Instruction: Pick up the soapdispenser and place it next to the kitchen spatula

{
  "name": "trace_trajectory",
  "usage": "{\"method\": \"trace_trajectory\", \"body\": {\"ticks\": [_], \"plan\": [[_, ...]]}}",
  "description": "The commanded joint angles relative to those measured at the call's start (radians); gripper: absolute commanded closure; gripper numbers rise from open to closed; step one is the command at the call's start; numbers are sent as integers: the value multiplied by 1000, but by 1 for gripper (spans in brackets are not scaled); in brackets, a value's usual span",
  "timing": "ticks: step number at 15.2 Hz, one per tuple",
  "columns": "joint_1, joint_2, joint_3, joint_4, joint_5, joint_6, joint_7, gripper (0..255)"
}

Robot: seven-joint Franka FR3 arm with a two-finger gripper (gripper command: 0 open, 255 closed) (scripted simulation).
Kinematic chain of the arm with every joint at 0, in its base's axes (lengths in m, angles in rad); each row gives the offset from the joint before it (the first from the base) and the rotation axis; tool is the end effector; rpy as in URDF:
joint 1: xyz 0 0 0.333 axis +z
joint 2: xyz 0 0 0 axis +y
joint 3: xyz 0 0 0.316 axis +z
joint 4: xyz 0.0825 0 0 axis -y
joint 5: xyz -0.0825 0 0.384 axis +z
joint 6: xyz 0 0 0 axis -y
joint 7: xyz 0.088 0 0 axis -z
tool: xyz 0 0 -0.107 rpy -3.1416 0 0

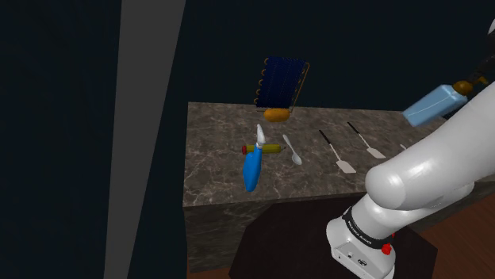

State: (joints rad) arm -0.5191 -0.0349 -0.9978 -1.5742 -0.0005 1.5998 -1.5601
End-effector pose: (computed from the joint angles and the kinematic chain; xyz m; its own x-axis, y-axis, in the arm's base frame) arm 0.0210 -0.5515 0.6358 0.9986 0.0434 0.0293 0.0421 -0.9981 0.0442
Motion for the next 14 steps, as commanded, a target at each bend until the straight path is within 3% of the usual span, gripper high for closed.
{"method": "trace_trajectory", "body": {"ticks": [1, 14], "plan": [[3, -13, 6, -38, -12, 32, 9, 255], [5, -56, 17, -242, -49, 211, 33, 255]]}}
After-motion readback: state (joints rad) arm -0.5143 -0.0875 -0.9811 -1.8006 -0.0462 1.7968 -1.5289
